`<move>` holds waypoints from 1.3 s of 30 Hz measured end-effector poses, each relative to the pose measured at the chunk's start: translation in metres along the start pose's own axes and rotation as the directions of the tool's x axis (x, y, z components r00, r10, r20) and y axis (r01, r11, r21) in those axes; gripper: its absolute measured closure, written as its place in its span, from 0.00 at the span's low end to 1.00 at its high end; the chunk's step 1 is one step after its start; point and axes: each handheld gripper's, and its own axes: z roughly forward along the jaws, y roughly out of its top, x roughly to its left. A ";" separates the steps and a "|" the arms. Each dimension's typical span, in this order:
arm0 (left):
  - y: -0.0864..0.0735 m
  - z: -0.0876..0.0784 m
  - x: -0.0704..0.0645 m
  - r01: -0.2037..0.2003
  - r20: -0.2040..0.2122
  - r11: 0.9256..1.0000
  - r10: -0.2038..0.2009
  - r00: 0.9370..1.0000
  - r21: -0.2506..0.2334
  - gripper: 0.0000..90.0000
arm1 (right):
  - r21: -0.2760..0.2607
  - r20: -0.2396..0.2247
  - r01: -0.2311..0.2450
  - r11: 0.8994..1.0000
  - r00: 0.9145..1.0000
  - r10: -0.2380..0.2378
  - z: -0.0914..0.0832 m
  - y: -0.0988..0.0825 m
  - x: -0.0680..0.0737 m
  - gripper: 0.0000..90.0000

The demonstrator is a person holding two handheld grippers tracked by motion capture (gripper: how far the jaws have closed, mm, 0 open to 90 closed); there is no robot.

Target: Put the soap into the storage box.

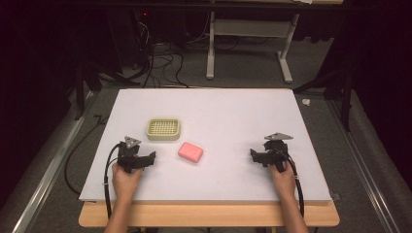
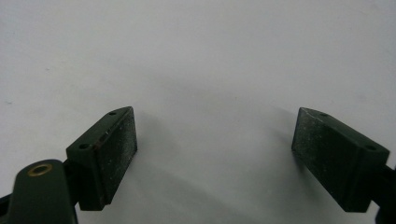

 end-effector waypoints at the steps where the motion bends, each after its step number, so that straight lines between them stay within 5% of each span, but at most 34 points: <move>1: 0.000 0.000 0.000 0.000 0.000 1.000 0.000 1.000 0.000 0.20 | 0.000 0.000 0.000 1.000 1.000 0.000 0.000 0.000 0.000 0.16; 39: 0.001 0.001 0.001 0.010 0.002 1.000 -0.010 1.000 0.007 0.17 | 0.000 -0.001 -0.001 1.000 1.000 0.001 0.000 0.000 0.000 0.16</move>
